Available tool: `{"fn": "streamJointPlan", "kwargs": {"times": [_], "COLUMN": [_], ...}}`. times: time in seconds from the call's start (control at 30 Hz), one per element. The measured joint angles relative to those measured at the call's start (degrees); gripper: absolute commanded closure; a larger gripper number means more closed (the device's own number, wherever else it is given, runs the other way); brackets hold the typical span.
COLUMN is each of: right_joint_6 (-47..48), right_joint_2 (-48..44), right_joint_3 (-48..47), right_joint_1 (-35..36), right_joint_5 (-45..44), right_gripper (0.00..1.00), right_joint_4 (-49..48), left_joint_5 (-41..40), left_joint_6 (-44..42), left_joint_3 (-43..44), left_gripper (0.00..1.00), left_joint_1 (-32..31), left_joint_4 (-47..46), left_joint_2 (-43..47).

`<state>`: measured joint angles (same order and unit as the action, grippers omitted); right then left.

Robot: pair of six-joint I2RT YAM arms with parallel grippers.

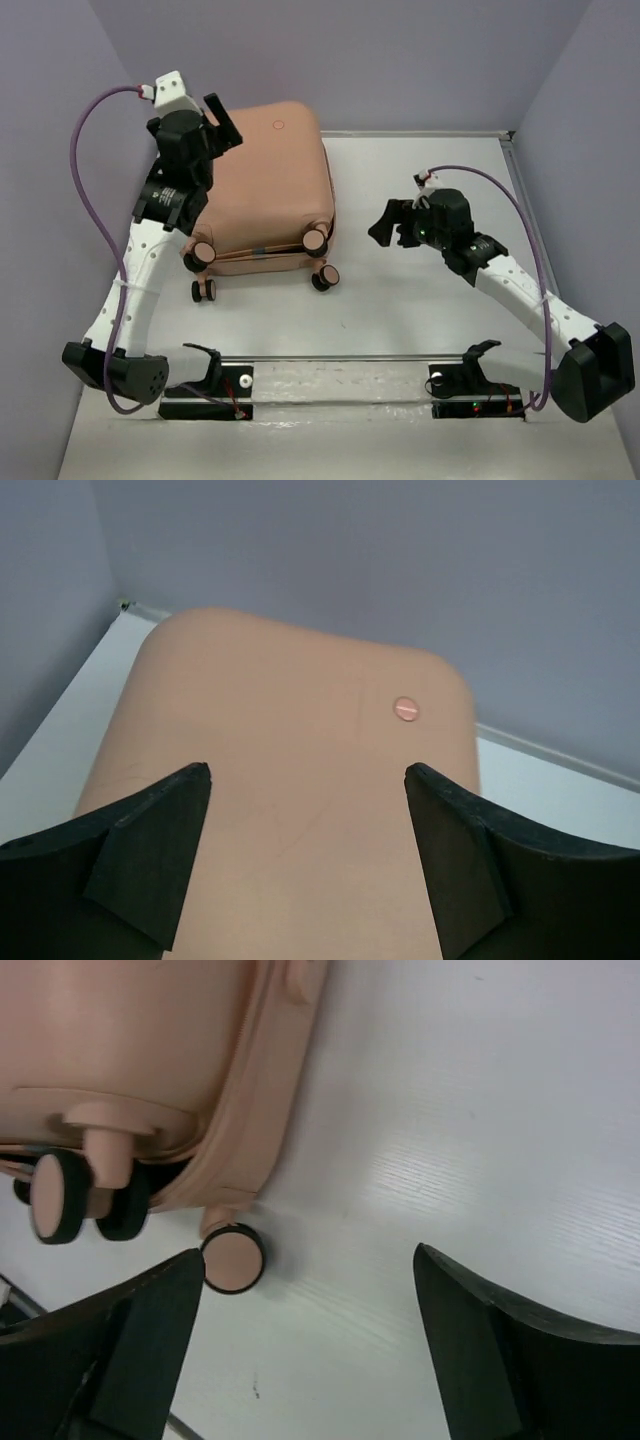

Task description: Pack the luggage

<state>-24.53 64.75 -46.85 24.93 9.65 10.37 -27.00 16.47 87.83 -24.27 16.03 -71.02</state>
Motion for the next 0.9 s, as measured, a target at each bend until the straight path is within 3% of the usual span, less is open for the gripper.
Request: {"fn": "streamJointPlan", "kwargs": {"times": [0.07,0.23,0.4,0.6,0.63,0.7,0.73,0.77,0.9], "right_joint_6": [0.5,2.3,4.7,7.5,7.8,7.4,5.9,5.4,3.8], "right_joint_2": [0.6,7.1,16.3,28.2,30.2,32.9,34.0,34.4,35.2], "right_joint_3": [-2.4,-11.9,-19.9,-29.3,-30.4,-32.3,-33.5,-34.1,-34.7], "right_joint_1": [2.6,16.5,24.7,27.0,27.3,27.4,27.7,28.1,28.4], "right_joint_5": [0.5,-1.3,-7.0,-18.1,-20.0,-22.6,-24.9,-26.3,-32.0], "right_gripper": [0.0,0.0,0.0,0.05,0.08,0.31,0.44,0.64,0.88], "right_joint_4": [0.7,1.3,3.4,8.8,9.5,10.3,11.3,11.8,11.4], "left_joint_5": [5.7,14.7,23.2,27.6,27.9,28.3,28.5,28.3,28.9], "left_joint_6": [1.9,6.1,11.5,16.6,17.1,18.6,19.3,20.3,23.8], "left_joint_3": [-2.1,-7.6,-18.3,-29.6,-30.8,-33.8,-35.2,-36.6,-42.9], "left_gripper": [0.06,0.05,0.05,0.06,0.07,0.1,0.15,0.19,0.35], "left_joint_1": [8.9,23.0,38.9,44.6,44.9,45.3,45.4,45.4,46.3], "left_joint_4": [0.2,-1.4,-5.7,-9.3,-9.8,-11.5,-12.7,-13.8,-19.2], "left_joint_2": [-0.6,-0.3,-0.2,-0.5,-0.6,-0.6,-0.6,-0.6,-0.3]}}
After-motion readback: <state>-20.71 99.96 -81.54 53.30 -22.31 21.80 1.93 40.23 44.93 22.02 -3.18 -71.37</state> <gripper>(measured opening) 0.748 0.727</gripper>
